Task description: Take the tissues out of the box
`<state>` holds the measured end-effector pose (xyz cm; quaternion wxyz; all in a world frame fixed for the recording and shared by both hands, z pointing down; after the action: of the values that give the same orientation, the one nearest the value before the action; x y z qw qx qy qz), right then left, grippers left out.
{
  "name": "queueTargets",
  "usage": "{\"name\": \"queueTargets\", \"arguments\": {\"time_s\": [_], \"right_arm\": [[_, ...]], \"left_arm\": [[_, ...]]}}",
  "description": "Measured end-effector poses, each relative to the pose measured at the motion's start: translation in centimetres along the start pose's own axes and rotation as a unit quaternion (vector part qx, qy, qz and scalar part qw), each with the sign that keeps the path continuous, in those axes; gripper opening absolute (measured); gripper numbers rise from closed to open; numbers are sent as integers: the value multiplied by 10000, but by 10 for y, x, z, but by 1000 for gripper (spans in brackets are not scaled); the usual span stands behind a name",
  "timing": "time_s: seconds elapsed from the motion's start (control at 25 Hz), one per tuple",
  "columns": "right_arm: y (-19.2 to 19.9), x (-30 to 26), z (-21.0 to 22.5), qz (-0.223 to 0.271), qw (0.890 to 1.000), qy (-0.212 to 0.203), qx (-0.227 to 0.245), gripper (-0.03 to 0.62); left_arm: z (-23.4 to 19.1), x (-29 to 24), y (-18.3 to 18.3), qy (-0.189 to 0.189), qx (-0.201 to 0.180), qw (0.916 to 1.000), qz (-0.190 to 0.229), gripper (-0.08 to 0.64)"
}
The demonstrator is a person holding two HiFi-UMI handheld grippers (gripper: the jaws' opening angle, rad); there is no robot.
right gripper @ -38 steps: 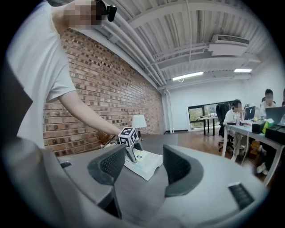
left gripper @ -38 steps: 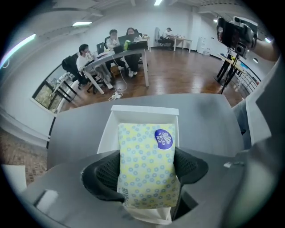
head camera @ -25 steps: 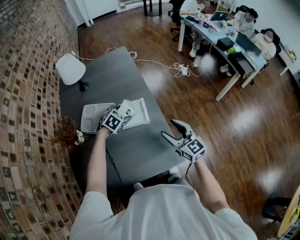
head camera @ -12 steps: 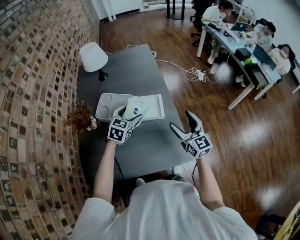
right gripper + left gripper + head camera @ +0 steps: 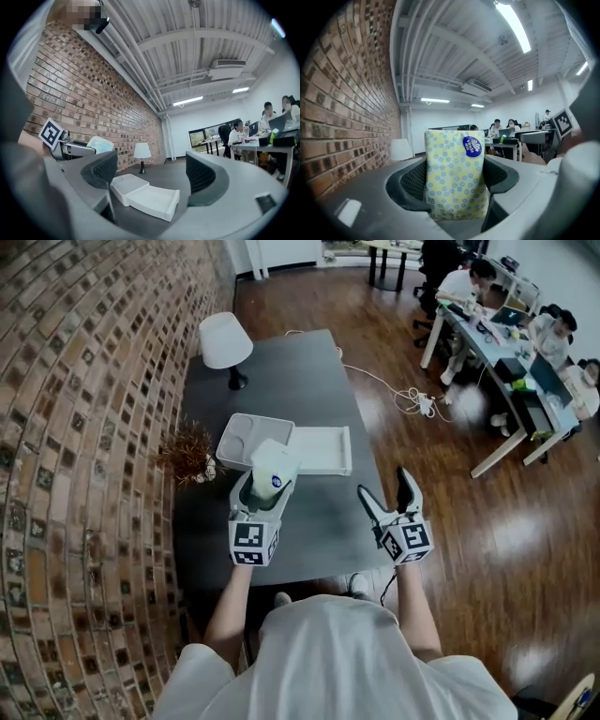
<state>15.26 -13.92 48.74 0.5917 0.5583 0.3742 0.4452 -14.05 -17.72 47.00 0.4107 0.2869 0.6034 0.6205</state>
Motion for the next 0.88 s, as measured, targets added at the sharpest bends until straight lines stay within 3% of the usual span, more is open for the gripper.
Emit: {"name": "queueTargets", "arguments": {"time_s": [0.24, 0.52, 0.68, 0.88], "right_arm": [[1, 11, -24, 7, 9999, -111, -92, 462], [2, 15, -54, 115, 9994, -244, 231, 448], [3, 16, -62, 80, 9991, -239, 344, 434], [0, 9, -64, 6, 9982, -106, 595, 414]], "left_arm": [[2, 48, -2, -570, 148, 9970, 502, 354], [5, 110, -2, -1435, 273, 9841, 1009, 353], [7, 129, 5, -1577, 137, 9826, 970, 351], [-5, 125, 17, -1626, 228, 9827, 860, 351]]}}
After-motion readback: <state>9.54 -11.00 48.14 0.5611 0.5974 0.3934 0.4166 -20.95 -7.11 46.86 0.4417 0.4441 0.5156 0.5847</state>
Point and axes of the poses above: the fingertips, and each gripper's own axes: x backward along the fingers, z to its right, y out of its underside, the point moved 6 cm from there along x, backward along the fingers, and after that the axes turned 2 degrees about y, right-handed, at the moved point
